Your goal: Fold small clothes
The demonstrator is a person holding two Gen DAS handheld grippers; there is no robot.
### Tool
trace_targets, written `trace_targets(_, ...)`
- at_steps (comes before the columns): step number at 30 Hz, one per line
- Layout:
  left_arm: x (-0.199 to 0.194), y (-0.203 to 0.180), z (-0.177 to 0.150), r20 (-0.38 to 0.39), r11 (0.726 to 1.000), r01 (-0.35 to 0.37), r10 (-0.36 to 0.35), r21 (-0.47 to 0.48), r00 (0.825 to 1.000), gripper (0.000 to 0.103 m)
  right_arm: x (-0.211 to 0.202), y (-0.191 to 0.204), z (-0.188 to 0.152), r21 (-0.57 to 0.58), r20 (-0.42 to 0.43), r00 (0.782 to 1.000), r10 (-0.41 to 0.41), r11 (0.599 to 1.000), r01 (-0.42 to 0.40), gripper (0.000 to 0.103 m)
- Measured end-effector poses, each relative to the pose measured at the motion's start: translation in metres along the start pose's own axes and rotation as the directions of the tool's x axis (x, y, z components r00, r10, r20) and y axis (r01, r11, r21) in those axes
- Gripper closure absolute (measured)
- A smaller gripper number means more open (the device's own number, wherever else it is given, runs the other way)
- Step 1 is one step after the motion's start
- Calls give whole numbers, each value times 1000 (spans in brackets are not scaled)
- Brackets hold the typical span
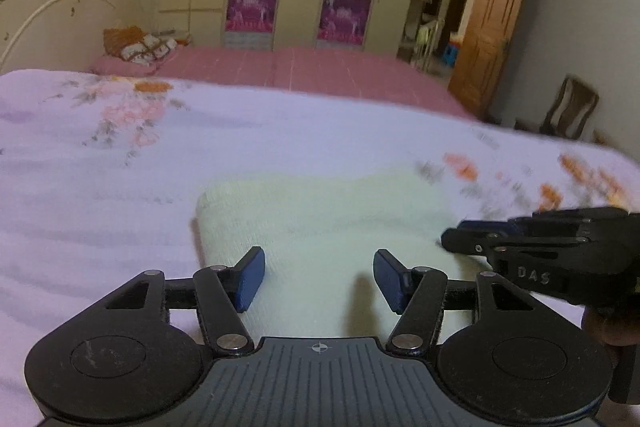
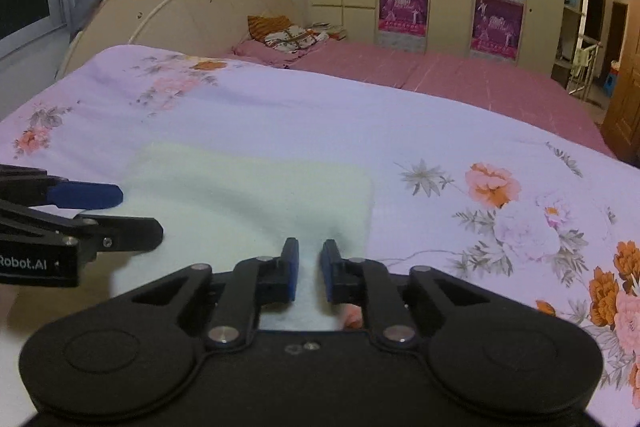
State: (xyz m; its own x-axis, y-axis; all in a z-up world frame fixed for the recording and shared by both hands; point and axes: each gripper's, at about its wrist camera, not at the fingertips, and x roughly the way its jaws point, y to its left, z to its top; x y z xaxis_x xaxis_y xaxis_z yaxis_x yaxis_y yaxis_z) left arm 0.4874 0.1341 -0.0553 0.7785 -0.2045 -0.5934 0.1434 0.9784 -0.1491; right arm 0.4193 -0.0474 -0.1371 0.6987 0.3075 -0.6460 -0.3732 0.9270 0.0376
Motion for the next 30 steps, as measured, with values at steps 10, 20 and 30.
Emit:
trace_targets(10,-70,-36,-77,44,1000,-4,4,5,999,43,-78,17,-45,-85,-22,989,145,986,-146,87)
trace_targets(20,-93,-55,-117,-6,986,-106,108,130,994,42,-80,14,-58,-26,-96,994,60,998,-63,70)
trace_targets(30,-145,-52,-132,16,987,-150,149,66,989,32,-117,23,-85,17,-101,995,22,1000,-21,67)
